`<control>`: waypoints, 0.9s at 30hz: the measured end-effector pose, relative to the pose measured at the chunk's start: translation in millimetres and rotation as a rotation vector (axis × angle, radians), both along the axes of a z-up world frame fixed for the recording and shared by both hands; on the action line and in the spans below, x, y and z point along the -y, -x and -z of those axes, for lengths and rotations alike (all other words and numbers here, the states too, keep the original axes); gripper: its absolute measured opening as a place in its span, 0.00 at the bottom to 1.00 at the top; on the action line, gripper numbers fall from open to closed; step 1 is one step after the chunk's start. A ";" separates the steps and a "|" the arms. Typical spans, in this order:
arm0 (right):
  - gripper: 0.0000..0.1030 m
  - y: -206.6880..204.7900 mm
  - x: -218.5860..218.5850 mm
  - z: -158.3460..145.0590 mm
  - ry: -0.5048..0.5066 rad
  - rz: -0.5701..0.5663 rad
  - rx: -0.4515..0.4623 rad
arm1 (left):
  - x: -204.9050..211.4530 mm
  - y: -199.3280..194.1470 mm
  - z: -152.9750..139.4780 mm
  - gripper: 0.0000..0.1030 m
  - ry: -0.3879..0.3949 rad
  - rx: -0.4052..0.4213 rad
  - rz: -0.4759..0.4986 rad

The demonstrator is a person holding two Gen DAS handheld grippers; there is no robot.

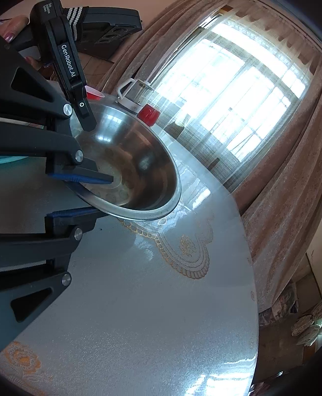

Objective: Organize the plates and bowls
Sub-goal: 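Lift the steel bowl off the table with both tools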

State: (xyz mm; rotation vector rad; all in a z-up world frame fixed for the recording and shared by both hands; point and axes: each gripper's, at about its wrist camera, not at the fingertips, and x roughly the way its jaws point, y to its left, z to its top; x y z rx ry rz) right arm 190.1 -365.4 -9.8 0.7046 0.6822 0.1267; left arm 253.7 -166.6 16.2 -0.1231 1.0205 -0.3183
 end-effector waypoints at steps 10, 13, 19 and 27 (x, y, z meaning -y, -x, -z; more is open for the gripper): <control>0.17 24.8 -8.1 -31.6 0.068 -0.017 0.044 | -17.6 30.7 -23.8 0.20 0.065 0.057 -0.002; 0.17 30.7 -13.1 -42.8 0.083 -0.028 0.064 | -27.8 39.6 -33.6 0.20 0.082 0.082 -0.010; 0.18 35.2 -31.5 -61.4 0.103 -0.070 0.092 | -48.5 50.6 -46.5 0.20 0.101 0.115 -0.047; 0.18 37.9 -69.5 -81.0 0.133 -0.148 0.121 | -94.4 75.2 -57.7 0.21 0.123 0.159 -0.113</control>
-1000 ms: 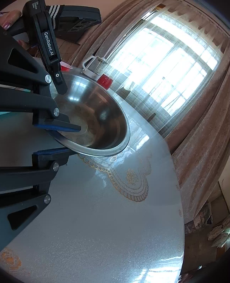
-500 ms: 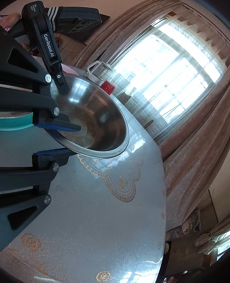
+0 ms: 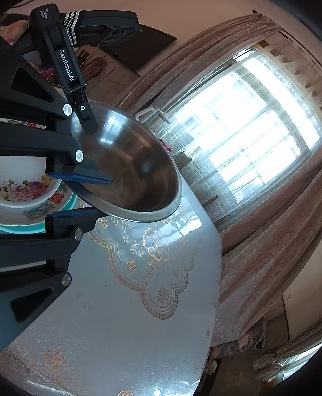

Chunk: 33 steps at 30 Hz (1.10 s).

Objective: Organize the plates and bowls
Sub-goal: 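Lift the steel bowl off the table with both tools, then carry the steel bowl with both tools beside the plate stack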

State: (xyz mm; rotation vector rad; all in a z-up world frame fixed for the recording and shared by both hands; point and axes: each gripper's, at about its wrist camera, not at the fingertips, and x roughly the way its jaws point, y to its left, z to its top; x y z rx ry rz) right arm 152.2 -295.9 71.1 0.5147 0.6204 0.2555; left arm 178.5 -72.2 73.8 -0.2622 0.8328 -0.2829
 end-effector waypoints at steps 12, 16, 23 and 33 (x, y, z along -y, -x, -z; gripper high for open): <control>0.18 3.2 -67.6 -12.6 0.018 -0.147 0.003 | -76.0 35.8 -2.3 0.22 0.005 0.036 -0.130; 0.18 3.1 -93.0 -11.9 0.024 -0.203 -0.013 | -101.1 46.4 3.1 0.22 -0.003 0.033 -0.178; 0.18 4.2 -137.1 -2.0 0.045 -0.294 -0.050 | -143.1 63.8 19.1 0.23 0.001 0.007 -0.260; 0.18 -2.1 -190.2 19.3 0.068 -0.402 -0.135 | -183.6 88.0 46.8 0.24 -0.005 -0.054 -0.353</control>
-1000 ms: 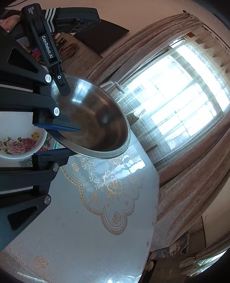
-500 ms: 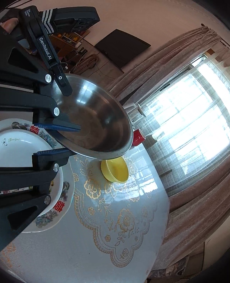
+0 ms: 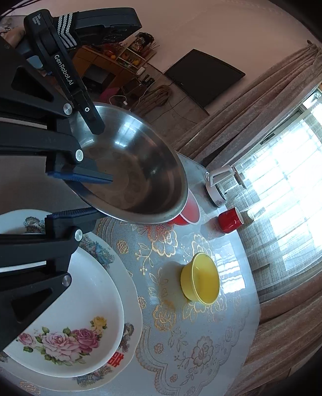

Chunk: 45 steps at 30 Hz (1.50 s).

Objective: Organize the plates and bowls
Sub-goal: 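Carry the steel bowl with both tools beside the plate stack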

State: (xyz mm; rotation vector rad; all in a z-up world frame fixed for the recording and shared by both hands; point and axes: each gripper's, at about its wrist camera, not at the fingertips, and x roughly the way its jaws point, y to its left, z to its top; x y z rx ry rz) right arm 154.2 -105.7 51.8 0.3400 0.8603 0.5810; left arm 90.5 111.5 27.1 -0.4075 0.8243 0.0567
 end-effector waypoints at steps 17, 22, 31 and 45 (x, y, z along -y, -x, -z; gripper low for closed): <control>0.22 6.9 -44.5 33.8 0.095 -0.089 -0.096 | -22.8 16.9 39.9 0.25 0.007 -0.088 -0.070; 0.24 7.0 -49.2 37.7 0.128 -0.097 -0.096 | -21.8 17.1 45.0 0.25 -0.006 -0.093 -0.072; 0.25 10.3 -53.4 37.9 0.145 -0.116 -0.100 | -25.1 13.9 49.6 0.25 -0.009 -0.100 -0.082; 0.28 12.2 -45.9 36.5 0.109 -0.105 -0.123 | -19.8 15.7 48.4 0.25 -0.017 -0.105 -0.079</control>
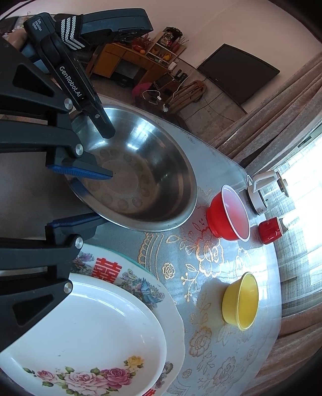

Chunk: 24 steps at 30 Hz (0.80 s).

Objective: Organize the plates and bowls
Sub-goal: 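Carry the steel bowl with both tools beside the plate stack, then lower the steel bowl onto the table and open both tools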

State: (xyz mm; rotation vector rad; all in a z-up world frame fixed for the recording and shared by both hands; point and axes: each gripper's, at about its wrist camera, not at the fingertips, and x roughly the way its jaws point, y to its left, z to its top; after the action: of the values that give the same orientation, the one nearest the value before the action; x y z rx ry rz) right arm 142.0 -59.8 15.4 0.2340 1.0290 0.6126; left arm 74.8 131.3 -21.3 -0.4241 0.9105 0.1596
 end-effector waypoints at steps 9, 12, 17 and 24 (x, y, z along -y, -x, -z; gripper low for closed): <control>0.28 -1.4 15.6 -4.6 -0.021 0.026 -0.021 | 5.2 -1.9 0.4 0.25 -0.004 -0.001 0.015; 0.28 -0.8 21.1 -8.4 -0.024 0.041 -0.005 | 5.3 -1.8 0.3 0.25 -0.012 -0.001 0.011; 0.29 -0.2 28.6 -19.8 -0.048 0.055 0.026 | 4.7 -0.6 -3.1 0.25 -0.015 -0.001 0.003; 0.29 -3.8 57.3 -36.0 -0.101 0.148 0.066 | -4.4 2.2 -9.7 0.25 -0.030 0.014 -0.043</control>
State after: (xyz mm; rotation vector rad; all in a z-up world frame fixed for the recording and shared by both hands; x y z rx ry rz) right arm 145.8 -117.1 51.4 0.3734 0.9098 0.5348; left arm 72.6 135.7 -11.6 -0.4171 0.8844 0.2089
